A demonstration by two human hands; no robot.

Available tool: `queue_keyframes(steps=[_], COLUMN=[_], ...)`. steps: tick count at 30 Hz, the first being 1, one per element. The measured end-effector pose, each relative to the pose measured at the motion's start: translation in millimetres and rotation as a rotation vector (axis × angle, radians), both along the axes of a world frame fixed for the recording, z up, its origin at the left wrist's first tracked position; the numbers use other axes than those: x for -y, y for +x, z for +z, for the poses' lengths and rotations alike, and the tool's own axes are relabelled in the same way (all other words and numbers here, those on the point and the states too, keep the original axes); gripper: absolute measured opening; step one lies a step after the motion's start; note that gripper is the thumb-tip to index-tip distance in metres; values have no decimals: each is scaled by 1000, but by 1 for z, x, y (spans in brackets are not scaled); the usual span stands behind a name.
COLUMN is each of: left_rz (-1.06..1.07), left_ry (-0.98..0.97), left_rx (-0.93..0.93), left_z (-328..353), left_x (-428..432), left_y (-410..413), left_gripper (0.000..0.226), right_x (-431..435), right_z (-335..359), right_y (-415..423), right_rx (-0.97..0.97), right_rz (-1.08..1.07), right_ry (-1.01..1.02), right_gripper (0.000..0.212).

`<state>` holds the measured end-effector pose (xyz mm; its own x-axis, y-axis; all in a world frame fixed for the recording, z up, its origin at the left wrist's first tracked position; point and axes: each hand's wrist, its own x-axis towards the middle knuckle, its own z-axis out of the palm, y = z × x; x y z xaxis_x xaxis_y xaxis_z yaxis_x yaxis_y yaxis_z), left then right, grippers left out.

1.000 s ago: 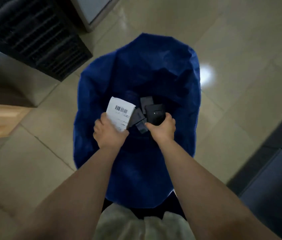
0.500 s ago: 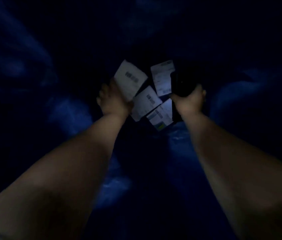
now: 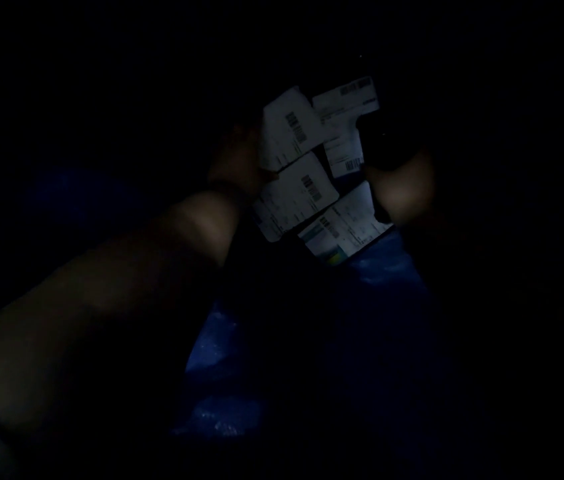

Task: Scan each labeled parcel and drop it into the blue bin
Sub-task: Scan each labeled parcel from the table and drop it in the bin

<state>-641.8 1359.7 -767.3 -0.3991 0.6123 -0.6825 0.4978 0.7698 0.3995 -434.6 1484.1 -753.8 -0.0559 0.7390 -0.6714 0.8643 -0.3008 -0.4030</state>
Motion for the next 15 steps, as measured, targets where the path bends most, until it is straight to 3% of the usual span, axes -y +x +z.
queue_keyframes(steps=[4, 9, 15], left_rz=[-65, -102, -373], left_ry=[42, 32, -97], left_rx=[104, 76, -178], left_z=[-13, -15, 35], left_x=[-25, -39, -36], left_y=[26, 35, 38], left_gripper=[98, 95, 87], right_x=[-16, -6, 12], right_z=[9, 21, 62], right_y=[31, 49, 36], right_rx=[109, 162, 128], right_rz=[-3, 15, -57], right_ry=[57, 90, 51], right_gripper=[86, 88, 85])
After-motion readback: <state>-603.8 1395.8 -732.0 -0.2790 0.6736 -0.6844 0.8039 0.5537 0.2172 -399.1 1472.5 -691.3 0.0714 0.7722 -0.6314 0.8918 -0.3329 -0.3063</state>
